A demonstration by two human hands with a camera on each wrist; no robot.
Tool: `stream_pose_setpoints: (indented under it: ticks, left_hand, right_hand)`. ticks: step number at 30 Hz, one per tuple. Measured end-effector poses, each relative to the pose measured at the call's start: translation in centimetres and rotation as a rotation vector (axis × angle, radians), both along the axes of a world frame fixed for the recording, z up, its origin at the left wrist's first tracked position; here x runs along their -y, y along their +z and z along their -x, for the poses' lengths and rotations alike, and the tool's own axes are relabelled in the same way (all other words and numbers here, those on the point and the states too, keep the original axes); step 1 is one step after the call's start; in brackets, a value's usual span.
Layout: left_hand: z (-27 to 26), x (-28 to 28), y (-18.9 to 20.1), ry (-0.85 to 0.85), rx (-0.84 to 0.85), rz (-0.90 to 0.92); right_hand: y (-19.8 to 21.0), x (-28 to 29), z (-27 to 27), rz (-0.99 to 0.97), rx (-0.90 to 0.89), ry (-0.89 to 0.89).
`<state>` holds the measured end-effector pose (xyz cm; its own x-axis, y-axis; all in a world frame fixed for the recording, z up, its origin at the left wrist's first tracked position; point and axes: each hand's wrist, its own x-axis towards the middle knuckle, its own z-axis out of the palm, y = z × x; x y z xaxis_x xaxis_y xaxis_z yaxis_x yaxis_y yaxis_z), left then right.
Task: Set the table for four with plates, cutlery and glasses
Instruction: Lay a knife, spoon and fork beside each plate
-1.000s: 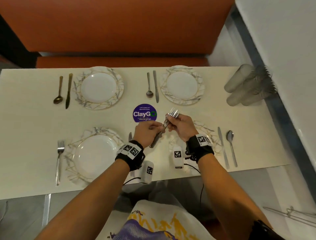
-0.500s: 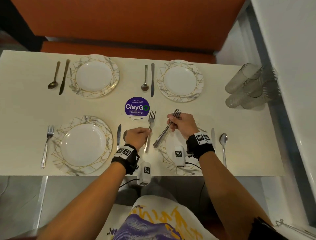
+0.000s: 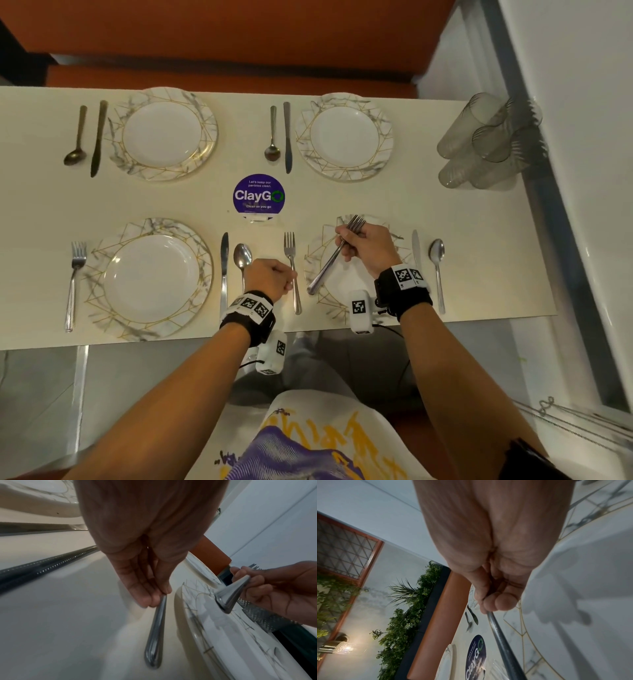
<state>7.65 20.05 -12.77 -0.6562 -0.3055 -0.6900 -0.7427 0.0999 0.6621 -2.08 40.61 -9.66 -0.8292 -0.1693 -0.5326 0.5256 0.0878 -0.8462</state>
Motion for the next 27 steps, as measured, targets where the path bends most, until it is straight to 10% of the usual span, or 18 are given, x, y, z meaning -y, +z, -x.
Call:
stream_pose_setpoints:
  ticks: [27]
  left_hand:
    - [-1.2, 2.0, 0.3, 0.093, -0.018, 0.000]
  right_hand:
    - [0.4, -0.1, -1.4, -0.077, -0.003, 0.003]
